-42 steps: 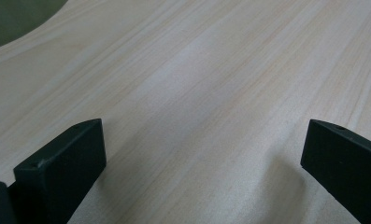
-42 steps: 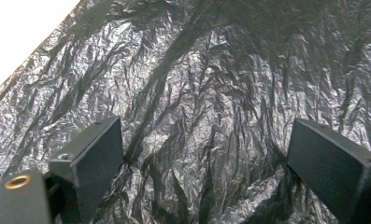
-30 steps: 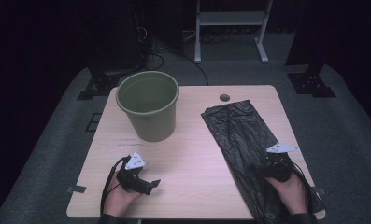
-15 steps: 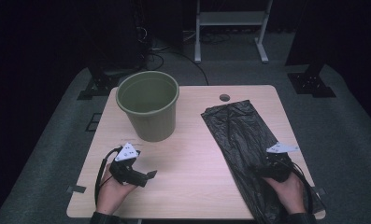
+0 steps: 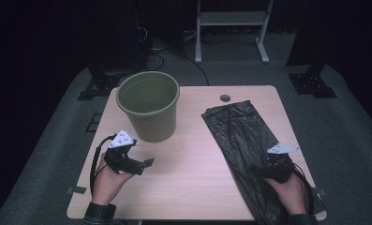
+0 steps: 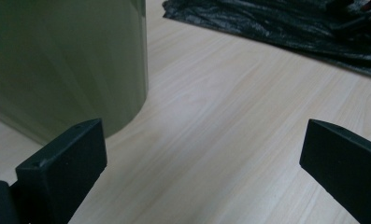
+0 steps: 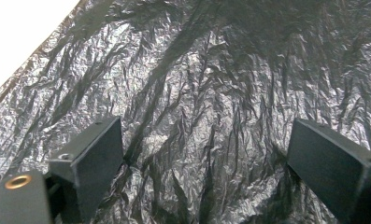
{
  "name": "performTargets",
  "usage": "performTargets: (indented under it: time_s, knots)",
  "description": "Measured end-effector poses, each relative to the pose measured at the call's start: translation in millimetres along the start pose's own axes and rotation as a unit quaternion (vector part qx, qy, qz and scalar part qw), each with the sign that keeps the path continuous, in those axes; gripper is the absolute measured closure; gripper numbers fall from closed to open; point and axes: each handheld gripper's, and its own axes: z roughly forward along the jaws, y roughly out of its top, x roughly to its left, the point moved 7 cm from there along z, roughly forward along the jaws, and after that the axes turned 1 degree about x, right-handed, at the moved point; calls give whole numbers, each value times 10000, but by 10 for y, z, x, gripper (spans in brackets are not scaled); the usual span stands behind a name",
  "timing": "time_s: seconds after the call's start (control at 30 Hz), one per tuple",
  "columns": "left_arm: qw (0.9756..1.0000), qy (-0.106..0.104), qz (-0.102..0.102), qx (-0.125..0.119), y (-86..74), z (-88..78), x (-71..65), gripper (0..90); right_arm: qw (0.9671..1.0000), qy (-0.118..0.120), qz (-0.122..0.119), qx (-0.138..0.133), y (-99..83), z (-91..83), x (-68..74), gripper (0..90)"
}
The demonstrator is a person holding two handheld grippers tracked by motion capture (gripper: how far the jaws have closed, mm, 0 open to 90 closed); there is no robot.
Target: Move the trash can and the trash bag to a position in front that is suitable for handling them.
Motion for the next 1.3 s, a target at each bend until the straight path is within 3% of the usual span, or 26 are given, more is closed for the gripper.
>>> performTargets:
  time_s: [0.57,0.73,0.97,1.3]
  knots:
    - [9998,101,43,-137,471,-202,106,0,10000,-1,1,0,0,0,0,99]
    - [9994,191,37,-284,647,-320,176,0,10000,-1,0,0,0,0,0,99]
    - [9988,379,-9,-317,802,-389,336,0,10000,1,1,0,0,0,0,99]
    - [9969,693,-148,-342,993,-430,689,0,10000,2,1,-2,0,1,0,99]
